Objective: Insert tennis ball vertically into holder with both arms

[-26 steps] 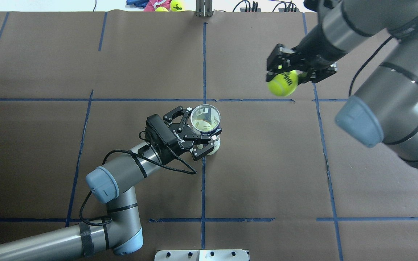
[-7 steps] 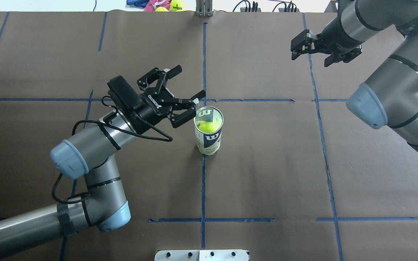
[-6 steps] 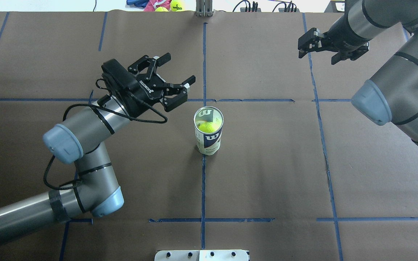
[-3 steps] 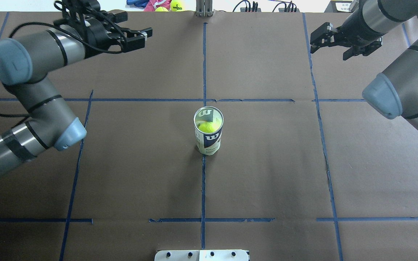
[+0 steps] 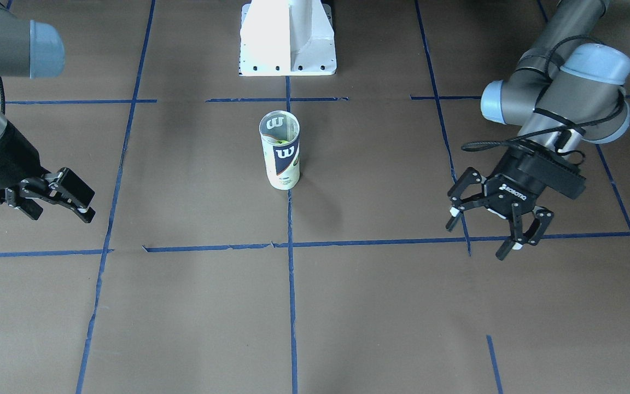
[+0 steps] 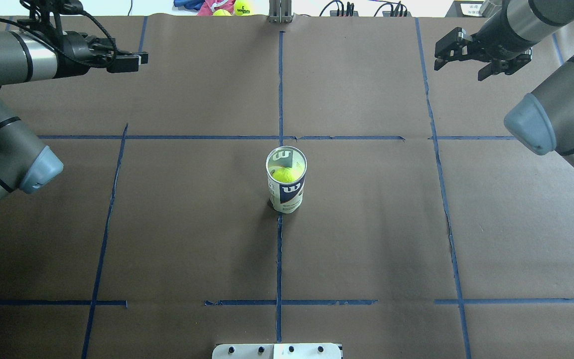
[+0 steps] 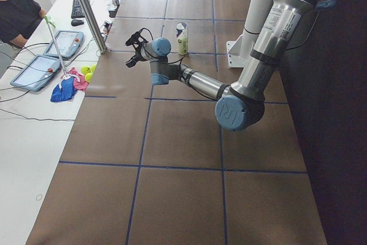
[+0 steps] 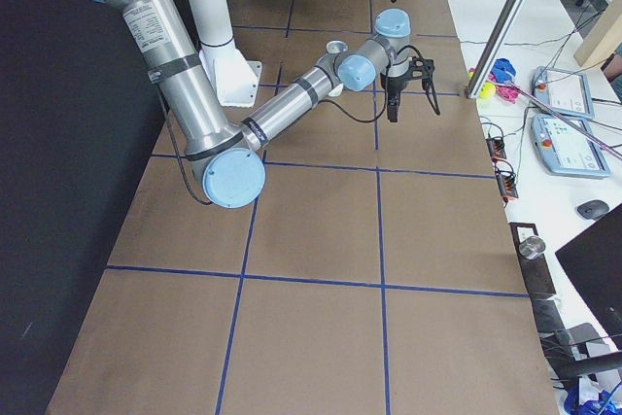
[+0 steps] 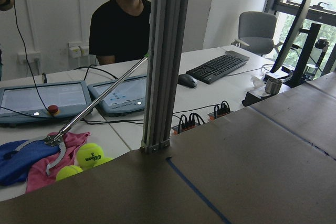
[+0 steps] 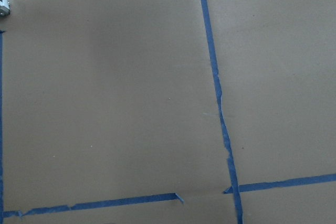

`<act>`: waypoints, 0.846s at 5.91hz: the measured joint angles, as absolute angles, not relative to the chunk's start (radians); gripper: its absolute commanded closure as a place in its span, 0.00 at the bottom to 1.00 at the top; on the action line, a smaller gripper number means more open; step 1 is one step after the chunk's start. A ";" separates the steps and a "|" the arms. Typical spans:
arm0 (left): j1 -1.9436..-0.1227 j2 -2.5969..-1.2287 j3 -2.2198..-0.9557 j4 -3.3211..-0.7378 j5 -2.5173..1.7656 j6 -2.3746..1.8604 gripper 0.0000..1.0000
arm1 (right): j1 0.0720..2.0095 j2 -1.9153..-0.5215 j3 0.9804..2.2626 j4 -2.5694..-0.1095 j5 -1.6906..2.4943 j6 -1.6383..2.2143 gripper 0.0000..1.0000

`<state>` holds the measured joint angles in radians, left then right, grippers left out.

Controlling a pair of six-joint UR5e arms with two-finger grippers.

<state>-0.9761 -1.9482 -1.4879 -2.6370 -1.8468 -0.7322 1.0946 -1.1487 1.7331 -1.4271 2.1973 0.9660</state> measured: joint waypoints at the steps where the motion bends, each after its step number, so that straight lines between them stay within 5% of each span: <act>1: -1.034 -1.916 -1.487 -2.535 -1.903 -0.708 0.00 | 1.152 -1.180 1.642 -1.344 2.259 0.872 0.01; 5: -1.289 -1.820 -1.484 -2.078 -2.231 -0.427 0.00 | 1.453 -1.215 1.302 -1.295 2.402 0.202 0.01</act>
